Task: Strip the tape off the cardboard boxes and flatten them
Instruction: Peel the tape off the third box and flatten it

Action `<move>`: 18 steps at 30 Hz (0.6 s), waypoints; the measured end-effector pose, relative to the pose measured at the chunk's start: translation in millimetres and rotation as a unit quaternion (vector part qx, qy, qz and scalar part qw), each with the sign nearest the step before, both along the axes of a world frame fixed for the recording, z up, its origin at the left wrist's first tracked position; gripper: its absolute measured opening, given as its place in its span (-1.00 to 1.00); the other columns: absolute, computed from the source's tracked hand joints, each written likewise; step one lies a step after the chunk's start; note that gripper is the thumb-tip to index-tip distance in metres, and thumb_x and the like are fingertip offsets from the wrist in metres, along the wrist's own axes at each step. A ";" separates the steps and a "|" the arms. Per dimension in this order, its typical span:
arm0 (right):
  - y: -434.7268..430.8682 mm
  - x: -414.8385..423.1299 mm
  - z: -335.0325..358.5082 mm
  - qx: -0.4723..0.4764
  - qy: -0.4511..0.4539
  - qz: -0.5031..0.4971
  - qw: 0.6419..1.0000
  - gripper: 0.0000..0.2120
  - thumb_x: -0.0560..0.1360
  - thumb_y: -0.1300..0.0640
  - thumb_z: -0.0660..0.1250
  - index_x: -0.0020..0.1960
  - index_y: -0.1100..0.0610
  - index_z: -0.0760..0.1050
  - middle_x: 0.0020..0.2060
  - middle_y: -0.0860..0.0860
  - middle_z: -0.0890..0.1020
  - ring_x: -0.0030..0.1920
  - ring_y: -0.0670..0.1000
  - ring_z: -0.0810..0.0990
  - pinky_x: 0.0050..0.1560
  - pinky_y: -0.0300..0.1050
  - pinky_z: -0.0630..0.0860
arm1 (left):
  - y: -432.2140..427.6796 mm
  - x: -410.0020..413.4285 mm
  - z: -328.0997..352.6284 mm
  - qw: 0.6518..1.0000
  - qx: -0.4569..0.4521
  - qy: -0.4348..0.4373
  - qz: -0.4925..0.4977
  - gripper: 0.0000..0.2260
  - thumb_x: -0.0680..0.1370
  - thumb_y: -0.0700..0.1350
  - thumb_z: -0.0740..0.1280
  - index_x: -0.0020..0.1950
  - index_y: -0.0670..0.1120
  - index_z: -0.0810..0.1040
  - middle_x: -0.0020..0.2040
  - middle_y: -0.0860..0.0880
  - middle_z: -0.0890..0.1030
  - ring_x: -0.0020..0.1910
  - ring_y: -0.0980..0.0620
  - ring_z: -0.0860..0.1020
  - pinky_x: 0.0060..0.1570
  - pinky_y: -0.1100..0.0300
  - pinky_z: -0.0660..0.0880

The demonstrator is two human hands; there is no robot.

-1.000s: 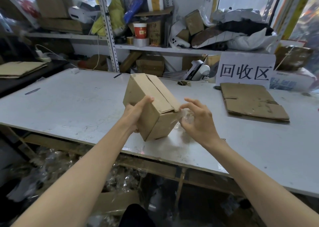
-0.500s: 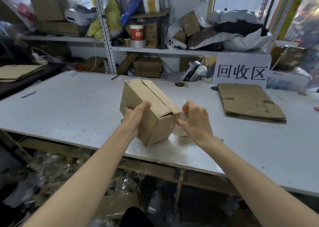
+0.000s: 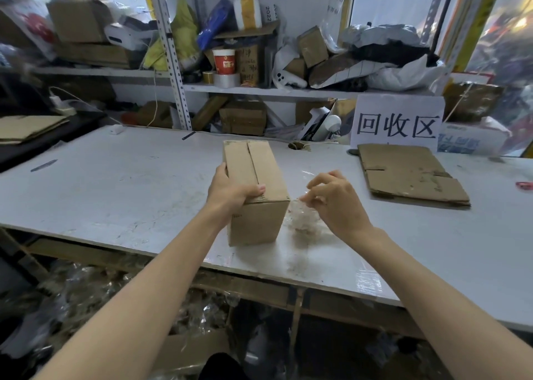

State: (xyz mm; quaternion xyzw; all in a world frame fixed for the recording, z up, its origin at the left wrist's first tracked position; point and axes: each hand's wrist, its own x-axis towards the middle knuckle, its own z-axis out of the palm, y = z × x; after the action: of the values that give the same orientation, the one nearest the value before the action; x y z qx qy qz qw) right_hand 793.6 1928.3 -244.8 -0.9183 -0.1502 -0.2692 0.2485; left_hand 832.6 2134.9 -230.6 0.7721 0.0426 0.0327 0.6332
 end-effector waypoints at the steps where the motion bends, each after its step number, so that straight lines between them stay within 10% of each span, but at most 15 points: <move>1: -2.6 -2.2 -0.6 -0.052 -0.030 -0.028 0.998 -0.94 0.37 0.29 0.49 -0.26 0.18 0.69 -0.21 0.02 0.63 -0.10 0.11 0.50 -0.21 -0.07 0.43 | 1.3 -0.9 0.7 1.000 -0.007 0.000 -0.001 -0.26 0.32 -0.22 0.60 0.40 -0.06 0.33 0.15 -0.01 0.53 0.17 -0.07 0.54 0.23 -0.07 0.51; 8: -7.3 1.0 -20.1 -0.168 0.071 -0.090 0.979 -0.78 0.51 0.37 0.24 -0.07 0.18 0.65 -0.20 0.04 0.51 -0.22 0.11 0.55 -0.17 -0.04 0.53 | 10.5 -4.3 0.1 0.999 -0.027 -0.004 -0.038 -0.45 0.39 -0.29 0.54 0.23 -0.03 0.33 0.01 0.05 0.53 -0.01 0.06 0.56 -0.06 0.17 0.54; 18: -31.0 15.1 -34.4 -0.008 0.188 -0.188 0.964 -0.81 0.44 0.41 0.16 -0.24 0.37 0.54 -0.21 0.25 0.60 -0.17 0.27 0.57 -0.24 -0.02 0.47 | 27.2 -1.0 -1.0 0.997 -0.032 0.031 -0.055 -0.51 0.44 -0.31 0.49 0.26 -0.06 0.35 0.08 -0.02 0.56 0.04 0.02 0.57 -0.11 0.21 0.53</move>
State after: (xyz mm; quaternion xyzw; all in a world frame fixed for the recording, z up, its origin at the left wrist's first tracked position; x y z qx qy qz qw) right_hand 808.7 1897.3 -279.1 -0.9662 0.0725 -0.1321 0.2093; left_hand 831.6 2162.2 -231.6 0.7530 0.0205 -0.0275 0.6571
